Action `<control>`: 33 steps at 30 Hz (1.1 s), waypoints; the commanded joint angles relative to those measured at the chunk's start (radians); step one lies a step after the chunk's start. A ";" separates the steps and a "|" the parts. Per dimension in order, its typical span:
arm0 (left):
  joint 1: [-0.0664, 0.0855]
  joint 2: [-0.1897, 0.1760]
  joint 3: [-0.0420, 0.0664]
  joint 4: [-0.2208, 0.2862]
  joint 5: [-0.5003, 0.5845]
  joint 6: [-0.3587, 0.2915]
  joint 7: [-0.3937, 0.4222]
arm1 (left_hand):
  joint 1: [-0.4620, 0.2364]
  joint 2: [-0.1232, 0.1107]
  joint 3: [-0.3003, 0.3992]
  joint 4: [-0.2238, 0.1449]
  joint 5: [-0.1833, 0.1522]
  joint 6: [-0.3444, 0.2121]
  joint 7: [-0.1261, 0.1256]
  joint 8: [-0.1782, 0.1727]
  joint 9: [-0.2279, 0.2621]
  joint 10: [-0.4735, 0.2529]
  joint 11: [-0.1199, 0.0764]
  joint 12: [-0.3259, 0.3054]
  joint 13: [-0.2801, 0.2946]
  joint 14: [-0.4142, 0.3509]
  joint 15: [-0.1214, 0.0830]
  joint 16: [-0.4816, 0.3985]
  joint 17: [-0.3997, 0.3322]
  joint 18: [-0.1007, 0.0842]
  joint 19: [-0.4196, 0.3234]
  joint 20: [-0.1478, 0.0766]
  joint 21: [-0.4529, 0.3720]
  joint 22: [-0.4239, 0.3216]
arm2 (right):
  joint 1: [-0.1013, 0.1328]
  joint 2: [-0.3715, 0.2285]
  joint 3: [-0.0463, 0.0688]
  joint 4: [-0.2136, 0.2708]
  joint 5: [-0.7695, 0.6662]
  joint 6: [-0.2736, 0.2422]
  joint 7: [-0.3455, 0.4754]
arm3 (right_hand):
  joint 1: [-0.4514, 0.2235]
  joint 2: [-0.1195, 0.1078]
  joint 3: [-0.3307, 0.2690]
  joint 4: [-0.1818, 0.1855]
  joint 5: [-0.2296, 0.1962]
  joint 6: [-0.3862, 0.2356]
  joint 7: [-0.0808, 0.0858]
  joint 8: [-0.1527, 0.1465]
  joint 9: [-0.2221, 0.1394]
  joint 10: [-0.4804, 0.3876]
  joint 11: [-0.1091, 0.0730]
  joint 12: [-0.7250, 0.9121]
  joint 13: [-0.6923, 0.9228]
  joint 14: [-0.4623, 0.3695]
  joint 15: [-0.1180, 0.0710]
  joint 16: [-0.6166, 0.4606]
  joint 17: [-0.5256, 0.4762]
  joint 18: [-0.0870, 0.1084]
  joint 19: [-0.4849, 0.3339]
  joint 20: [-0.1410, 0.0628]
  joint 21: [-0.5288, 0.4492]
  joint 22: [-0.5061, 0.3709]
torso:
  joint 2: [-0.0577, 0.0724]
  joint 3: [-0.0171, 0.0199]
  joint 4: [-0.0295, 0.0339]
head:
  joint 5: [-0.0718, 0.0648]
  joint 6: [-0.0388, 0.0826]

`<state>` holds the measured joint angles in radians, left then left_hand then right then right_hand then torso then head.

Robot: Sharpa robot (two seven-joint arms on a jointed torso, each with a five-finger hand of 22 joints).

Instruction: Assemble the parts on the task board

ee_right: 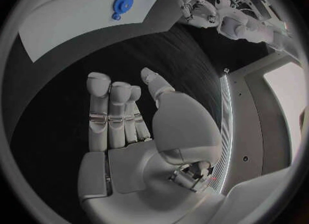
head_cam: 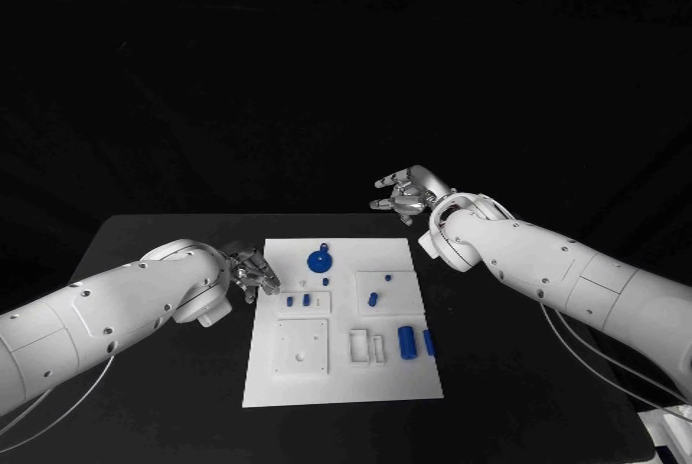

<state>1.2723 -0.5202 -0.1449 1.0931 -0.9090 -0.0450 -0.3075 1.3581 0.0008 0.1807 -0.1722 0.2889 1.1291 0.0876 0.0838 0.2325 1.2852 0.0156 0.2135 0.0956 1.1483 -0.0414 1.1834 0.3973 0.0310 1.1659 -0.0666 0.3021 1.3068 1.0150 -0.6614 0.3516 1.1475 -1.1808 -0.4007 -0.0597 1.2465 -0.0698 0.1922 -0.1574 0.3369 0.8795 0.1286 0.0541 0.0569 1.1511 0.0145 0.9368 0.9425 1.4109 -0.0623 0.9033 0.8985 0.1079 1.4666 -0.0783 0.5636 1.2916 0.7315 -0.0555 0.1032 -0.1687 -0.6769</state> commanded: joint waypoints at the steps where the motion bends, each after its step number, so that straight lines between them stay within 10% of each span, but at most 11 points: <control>1: 0.006 -0.009 0.004 0.023 0.035 -0.155 0.202 | 0.026 -0.004 0.022 -0.042 -0.014 0.015 0.013 -0.012 -0.035 0.006 0.014 -0.055 -0.032 -0.007 0.006 -0.033 -0.021 0.024 -0.022 0.004 0.000 0.027 | -0.001 -0.001 0.000 -0.002 0.003 0.012 0.013 | -0.013 -0.001 0.001 -0.002 0.004 0.007 -0.002 0.004 0.001 -0.002 -0.005 -0.004 -0.003 0.000 -0.002 -0.007 -0.002 0.016 0.047 -0.003 -0.005 -0.002 | 0.001 -0.0004 -0.0016 | 0.001 0.006; 5: 0.009 -0.010 0.005 0.035 -0.007 -0.239 0.328 | 0.038 0.001 0.031 -0.077 -0.080 0.034 0.013 -0.021 -0.079 0.013 0.030 -0.138 -0.033 0.003 0.015 -0.048 -0.033 0.040 -0.037 0.013 0.030 0.028 | -0.001 -0.002 0.000 -0.006 0.005 0.014 0.017 | -0.013 -0.001 0.001 -0.002 0.004 0.008 -0.002 0.004 0.001 -0.002 -0.006 -0.005 -0.003 -0.001 -0.002 -0.007 -0.003 0.016 0.046 -0.003 -0.005 -0.002 | 0.003 -0.0009 -0.0032 | 0.005 0.012; 13: 0.009 0.031 -0.002 0.003 -0.135 -0.319 0.448 | 0.014 -0.004 0.050 -0.104 -0.099 0.027 0.018 -0.022 -0.119 -0.053 0.054 -0.155 -0.037 0.041 0.026 -0.052 -0.041 0.064 -0.031 0.025 0.075 0.025 | -0.001 0.002 0.000 -0.012 0.009 0.013 0.031 | -0.017 -0.001 0.009 -0.005 0.004 0.025 -0.003 0.004 0.002 -0.007 -0.009 -0.076 -0.088 -0.013 -0.003 -0.030 -0.024 0.017 0.040 -0.004 -0.083 -0.029 | 0.003 -0.0009 -0.0034 | 0.010 0.017; 23: -0.008 0.128 -0.038 -0.115 -0.256 -0.320 0.497 | -0.009 -0.040 0.093 -0.107 -0.105 -0.008 0.014 -0.021 -0.163 -0.122 0.074 -0.156 -0.037 0.069 0.040 -0.042 -0.041 0.088 -0.011 0.044 0.091 0.022 | -0.001 0.009 0.000 -0.011 0.019 0.005 0.055 | -0.025 -0.005 0.035 -0.012 0.003 0.042 -0.005 0.005 0.003 0.000 -0.012 -0.200 -0.272 -0.027 -0.005 -0.069 -0.095 0.019 0.035 -0.007 -0.295 -0.135 | 0.007 0.0006 -0.0060 | 0.013 0.023; 28: -0.019 0.163 -0.061 -0.158 -0.308 -0.300 0.506 | -0.017 -0.049 0.093 -0.103 -0.110 -0.001 0.013 -0.021 -0.164 -0.138 0.077 -0.156 -0.038 0.075 0.042 -0.034 -0.039 0.090 -0.006 0.047 0.089 0.020 | -0.001 0.010 0.000 -0.005 0.024 -0.002 0.068 | -0.029 -0.020 0.088 -0.029 -0.001 0.068 -0.005 0.001 0.002 0.096 -0.010 -0.524 -0.576 -0.041 0.005 -0.070 -0.114 0.018 0.032 0.000 -0.318 -0.158 | 0.014 0.0005 -0.0103 | 0.013 0.027; 33: -0.035 0.193 -0.079 -0.203 -0.378 -0.279 0.507 | -0.013 -0.054 0.084 -0.098 -0.109 0.004 0.015 -0.021 -0.164 -0.163 0.083 -0.156 -0.038 0.077 0.046 -0.030 -0.039 0.094 0.001 0.051 0.082 0.020 | 0.000 0.009 0.000 0.004 0.030 0.001 0.079 | -0.064 -0.014 0.124 -0.016 0.003 0.125 0.004 0.007 0.006 0.077 0.037 -0.778 -0.811 -0.043 0.023 -0.078 -0.139 0.033 0.035 0.015 -0.332 -0.177 | 0.024 0.0011 -0.0163 | 0.013 0.034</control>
<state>1.2403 -0.3328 -0.2236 0.8978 -1.2043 -0.3407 0.1707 1.3433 -0.0435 0.2668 -0.2728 0.1809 1.1251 0.1015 0.0648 0.0696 1.1254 0.0988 0.0618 0.0594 1.2223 0.0000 1.1497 0.3574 0.1090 1.1616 -0.0140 0.3887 1.3077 1.0152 -0.6527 0.3515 1.1480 -1.1597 -0.4012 -0.0097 1.1884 -0.0853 0.3159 -0.1750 0.3370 0.9920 0.1253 0.0587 0.0621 1.2368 0.0438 0.1742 0.1445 1.3693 -0.0449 0.8288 0.7610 0.1106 1.4650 -0.0683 0.2331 1.1159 0.7481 -0.0549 0.0913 -0.1565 -0.6466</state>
